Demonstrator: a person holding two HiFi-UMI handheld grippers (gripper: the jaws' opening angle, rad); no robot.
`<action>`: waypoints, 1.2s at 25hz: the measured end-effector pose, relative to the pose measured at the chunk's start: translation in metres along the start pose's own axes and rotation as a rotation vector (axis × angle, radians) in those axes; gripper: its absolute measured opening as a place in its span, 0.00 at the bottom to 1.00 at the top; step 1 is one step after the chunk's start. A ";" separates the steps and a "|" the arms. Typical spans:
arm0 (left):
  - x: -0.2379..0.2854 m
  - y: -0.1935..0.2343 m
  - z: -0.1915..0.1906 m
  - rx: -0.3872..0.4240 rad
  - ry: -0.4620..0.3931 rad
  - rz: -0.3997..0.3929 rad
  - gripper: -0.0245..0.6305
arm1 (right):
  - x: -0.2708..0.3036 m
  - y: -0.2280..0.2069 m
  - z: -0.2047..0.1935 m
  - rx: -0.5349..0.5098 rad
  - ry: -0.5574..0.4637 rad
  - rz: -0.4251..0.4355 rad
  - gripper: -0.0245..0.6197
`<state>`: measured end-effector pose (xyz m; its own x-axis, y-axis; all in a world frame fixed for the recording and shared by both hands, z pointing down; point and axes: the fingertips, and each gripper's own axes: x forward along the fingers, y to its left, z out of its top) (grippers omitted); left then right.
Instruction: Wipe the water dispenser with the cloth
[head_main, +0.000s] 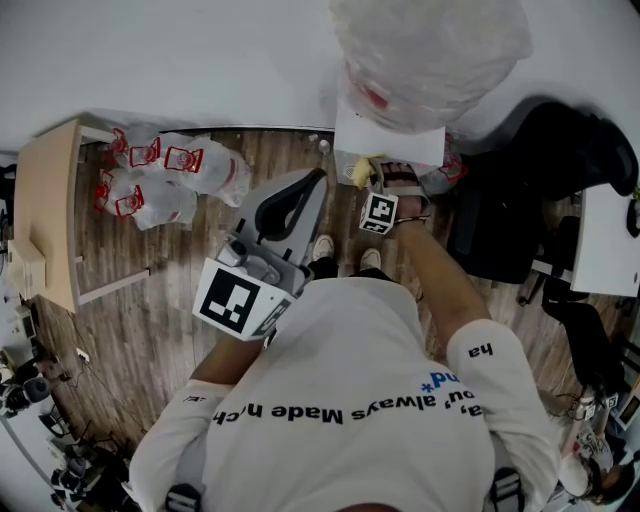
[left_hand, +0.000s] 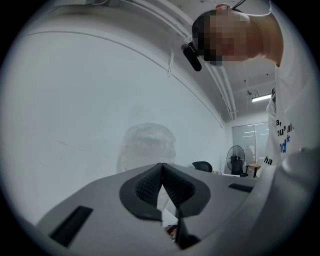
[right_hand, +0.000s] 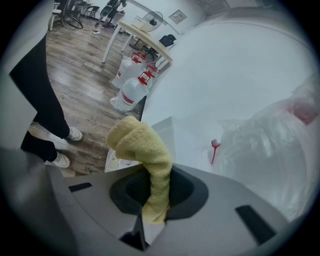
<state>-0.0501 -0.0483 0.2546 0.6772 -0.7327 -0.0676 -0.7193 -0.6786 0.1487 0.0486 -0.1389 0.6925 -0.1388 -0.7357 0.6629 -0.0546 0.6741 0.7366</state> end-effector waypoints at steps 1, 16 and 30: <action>0.001 -0.002 0.000 0.000 0.000 -0.002 0.07 | 0.000 0.000 -0.002 0.002 0.003 0.000 0.13; 0.008 -0.016 0.001 0.009 -0.002 -0.009 0.07 | -0.007 0.000 -0.024 0.004 0.010 -0.006 0.13; 0.018 -0.029 -0.003 0.009 0.002 -0.019 0.07 | -0.010 0.005 -0.056 0.008 0.036 -0.001 0.13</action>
<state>-0.0170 -0.0419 0.2518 0.6907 -0.7199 -0.0684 -0.7080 -0.6925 0.1388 0.1049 -0.1312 0.6970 -0.1031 -0.7381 0.6668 -0.0622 0.6739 0.7362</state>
